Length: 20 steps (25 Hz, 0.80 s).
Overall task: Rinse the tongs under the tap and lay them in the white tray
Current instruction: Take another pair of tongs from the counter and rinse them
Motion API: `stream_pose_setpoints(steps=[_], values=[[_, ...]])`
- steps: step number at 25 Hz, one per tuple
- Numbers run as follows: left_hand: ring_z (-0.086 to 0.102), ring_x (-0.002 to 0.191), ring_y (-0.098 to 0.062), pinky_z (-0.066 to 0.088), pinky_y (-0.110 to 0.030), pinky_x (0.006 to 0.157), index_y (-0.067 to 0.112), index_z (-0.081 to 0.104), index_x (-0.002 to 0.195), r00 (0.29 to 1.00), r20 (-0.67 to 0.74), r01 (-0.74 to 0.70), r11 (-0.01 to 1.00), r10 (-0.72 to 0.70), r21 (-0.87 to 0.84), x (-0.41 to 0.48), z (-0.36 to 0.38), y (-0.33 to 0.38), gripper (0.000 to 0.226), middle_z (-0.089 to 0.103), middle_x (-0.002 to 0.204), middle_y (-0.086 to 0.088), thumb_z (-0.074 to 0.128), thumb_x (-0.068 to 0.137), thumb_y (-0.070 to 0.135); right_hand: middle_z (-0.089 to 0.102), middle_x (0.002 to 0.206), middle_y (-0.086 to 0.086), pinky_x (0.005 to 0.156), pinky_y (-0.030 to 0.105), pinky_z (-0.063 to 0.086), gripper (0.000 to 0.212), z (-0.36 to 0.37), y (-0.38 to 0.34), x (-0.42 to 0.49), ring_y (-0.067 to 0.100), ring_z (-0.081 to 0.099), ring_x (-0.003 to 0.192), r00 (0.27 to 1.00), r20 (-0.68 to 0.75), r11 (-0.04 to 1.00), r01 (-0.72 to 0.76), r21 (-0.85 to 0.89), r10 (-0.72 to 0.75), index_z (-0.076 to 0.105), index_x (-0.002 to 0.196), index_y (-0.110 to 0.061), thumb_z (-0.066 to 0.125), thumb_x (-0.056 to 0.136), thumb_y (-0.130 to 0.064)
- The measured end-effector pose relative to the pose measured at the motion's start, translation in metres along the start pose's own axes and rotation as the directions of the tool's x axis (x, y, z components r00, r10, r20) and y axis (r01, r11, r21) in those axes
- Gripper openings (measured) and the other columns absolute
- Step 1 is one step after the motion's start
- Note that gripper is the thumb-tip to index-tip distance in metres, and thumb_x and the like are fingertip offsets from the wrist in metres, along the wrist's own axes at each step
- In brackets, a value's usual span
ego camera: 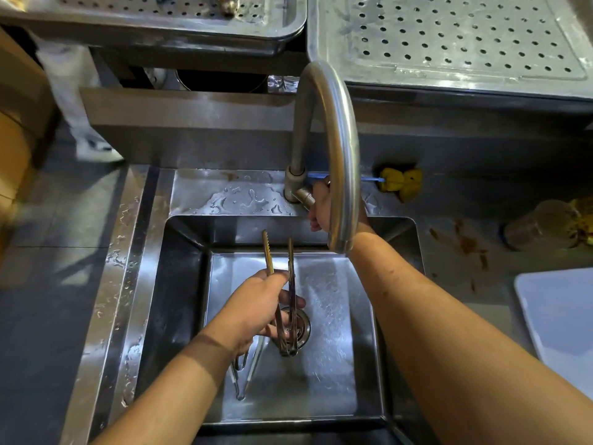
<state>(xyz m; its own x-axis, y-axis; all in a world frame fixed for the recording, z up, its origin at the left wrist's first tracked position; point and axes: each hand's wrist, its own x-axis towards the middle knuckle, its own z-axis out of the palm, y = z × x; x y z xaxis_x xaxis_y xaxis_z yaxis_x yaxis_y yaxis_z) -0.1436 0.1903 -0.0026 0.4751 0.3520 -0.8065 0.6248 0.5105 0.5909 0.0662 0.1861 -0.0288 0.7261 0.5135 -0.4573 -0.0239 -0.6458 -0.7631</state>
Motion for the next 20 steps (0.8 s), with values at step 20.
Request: stream_pose_setpoints(steps=[20], values=[[0.074, 0.068, -0.029, 0.062, -0.04, 0.055, 0.015, 0.056, 0.121, 0.999, 0.047, -0.002, 1.0, 0.003, -0.027, -0.005, 0.002, -0.007, 0.026, 0.082, 0.087, -0.008, 0.046, 0.107, 0.033, 0.069, 0.087, 0.017, 0.088, 0.06, 0.059, 0.031, 0.002, 0.006, -0.013, 0.031, 0.065, 0.077, 0.996, -0.06, 0.995, 0.071, 0.075, -0.066, 0.057, 0.084, -0.021, 0.044, 0.109, -0.036]])
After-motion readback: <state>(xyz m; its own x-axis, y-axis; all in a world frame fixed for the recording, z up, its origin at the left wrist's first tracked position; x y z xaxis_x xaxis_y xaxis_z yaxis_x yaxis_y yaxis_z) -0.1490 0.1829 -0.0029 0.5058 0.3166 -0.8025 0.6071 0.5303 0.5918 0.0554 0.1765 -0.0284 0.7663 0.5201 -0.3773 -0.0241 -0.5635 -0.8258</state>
